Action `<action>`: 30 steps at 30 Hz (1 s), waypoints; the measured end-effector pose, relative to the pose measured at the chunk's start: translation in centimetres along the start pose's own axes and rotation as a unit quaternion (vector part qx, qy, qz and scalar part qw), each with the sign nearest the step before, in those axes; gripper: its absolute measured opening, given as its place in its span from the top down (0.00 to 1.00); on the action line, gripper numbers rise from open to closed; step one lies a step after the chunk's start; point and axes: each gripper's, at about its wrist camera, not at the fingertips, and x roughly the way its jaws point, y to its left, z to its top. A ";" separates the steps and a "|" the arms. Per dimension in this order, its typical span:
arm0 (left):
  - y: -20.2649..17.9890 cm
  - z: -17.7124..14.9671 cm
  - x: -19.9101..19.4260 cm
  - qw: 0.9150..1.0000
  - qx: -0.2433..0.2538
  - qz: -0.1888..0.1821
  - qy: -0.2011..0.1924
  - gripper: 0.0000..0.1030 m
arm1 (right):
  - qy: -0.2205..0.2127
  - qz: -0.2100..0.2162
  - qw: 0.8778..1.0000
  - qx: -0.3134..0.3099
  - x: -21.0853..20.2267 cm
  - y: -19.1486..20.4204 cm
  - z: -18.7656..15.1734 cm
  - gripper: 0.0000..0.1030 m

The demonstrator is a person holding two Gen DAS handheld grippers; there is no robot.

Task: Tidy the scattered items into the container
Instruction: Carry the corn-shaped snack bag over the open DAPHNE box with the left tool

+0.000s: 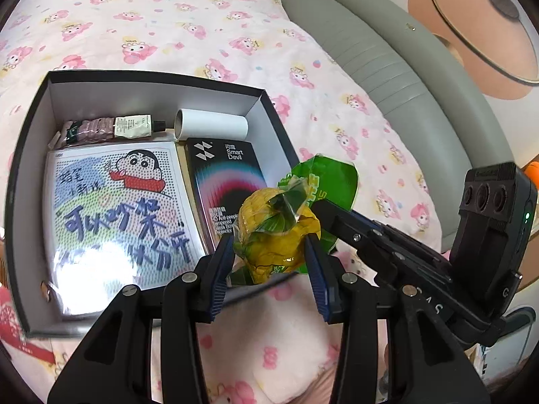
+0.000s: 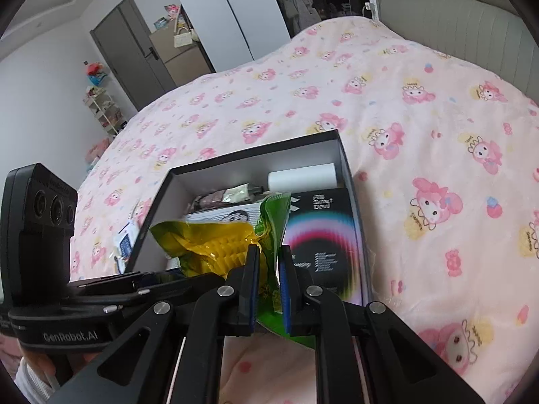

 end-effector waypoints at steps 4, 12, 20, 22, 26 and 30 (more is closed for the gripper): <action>0.9 0.7 1.9 1.000 -0.013 0.003 0.009 0.59 | 0.012 -0.012 1.000 -0.003 1.9 -0.9 0.7 0.90; 2.5 1.7 5.0 0.999 -0.026 0.016 0.034 0.59 | 0.043 -0.033 0.999 -0.008 5.4 -2.1 1.1 0.90; 3.8 2.6 6.8 0.998 -0.046 0.016 0.048 0.58 | 0.063 -0.051 0.997 -0.013 7.7 -2.9 1.2 0.90; 3.9 3.0 6.8 0.998 -0.050 0.017 0.046 0.58 | 0.064 -0.059 0.996 -0.020 8.0 -2.8 1.5 0.90; 4.4 3.5 6.7 0.997 -0.059 0.020 0.040 0.58 | 0.071 -0.068 0.995 -0.020 8.6 -2.7 2.1 0.90; 5.2 3.8 6.6 0.996 -0.076 0.015 0.036 0.56 | 0.070 -0.078 0.994 -0.024 8.8 -2.5 2.2 0.90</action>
